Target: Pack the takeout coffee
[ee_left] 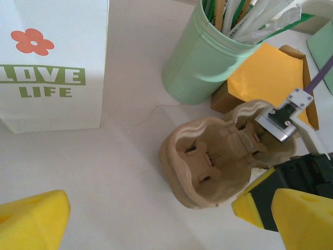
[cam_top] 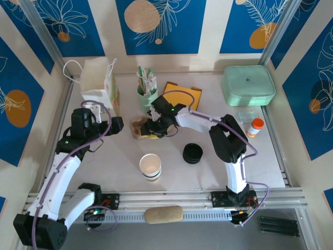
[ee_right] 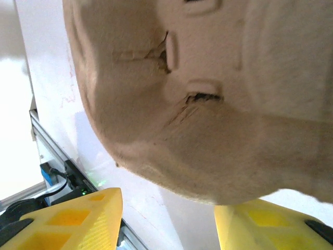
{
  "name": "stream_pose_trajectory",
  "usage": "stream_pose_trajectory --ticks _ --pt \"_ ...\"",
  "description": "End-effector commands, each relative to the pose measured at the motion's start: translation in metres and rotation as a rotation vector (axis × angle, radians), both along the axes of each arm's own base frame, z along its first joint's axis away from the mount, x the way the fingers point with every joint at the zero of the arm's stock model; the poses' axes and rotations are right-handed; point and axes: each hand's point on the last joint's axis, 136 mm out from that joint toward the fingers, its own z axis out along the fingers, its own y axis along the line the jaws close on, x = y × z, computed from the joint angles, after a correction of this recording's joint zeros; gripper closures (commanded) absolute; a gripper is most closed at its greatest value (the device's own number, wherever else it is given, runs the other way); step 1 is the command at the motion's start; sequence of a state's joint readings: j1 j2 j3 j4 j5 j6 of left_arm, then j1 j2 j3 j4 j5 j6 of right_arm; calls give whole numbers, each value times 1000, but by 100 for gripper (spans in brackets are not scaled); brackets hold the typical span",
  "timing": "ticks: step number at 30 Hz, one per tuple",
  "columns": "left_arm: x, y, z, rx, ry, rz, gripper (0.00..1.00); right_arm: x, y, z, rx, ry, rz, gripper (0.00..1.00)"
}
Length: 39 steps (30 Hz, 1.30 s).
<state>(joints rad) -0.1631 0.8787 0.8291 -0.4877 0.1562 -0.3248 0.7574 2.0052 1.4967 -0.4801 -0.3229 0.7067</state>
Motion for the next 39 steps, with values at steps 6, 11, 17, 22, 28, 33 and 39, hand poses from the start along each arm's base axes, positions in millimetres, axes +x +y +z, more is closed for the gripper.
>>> stream_pose_trajectory --ticks 6,11,17,22,28,33,39 --pt "-3 -3 3 2 -8 -11 1 -21 5 57 114 -66 110 44" --pt "-2 -5 5 -10 -10 -14 1 -11 -44 70 36 -134 14 38" --pt "-1 -7 6 -8 -10 -22 1 34 -123 42 -63 -97 -213 31" --pt "-2 -8 8 -4 -13 -29 1 60 -140 28 -59 -73 -276 30" --pt "-2 -9 8 -9 -11 -30 1 76 -118 20 -51 -58 -248 28" --pt "-2 -10 10 -14 -16 -32 1 74 -85 6 -50 -21 -197 27" --pt "-2 -12 9 -17 -14 -33 1 63 -31 9 -17 -14 -116 27"
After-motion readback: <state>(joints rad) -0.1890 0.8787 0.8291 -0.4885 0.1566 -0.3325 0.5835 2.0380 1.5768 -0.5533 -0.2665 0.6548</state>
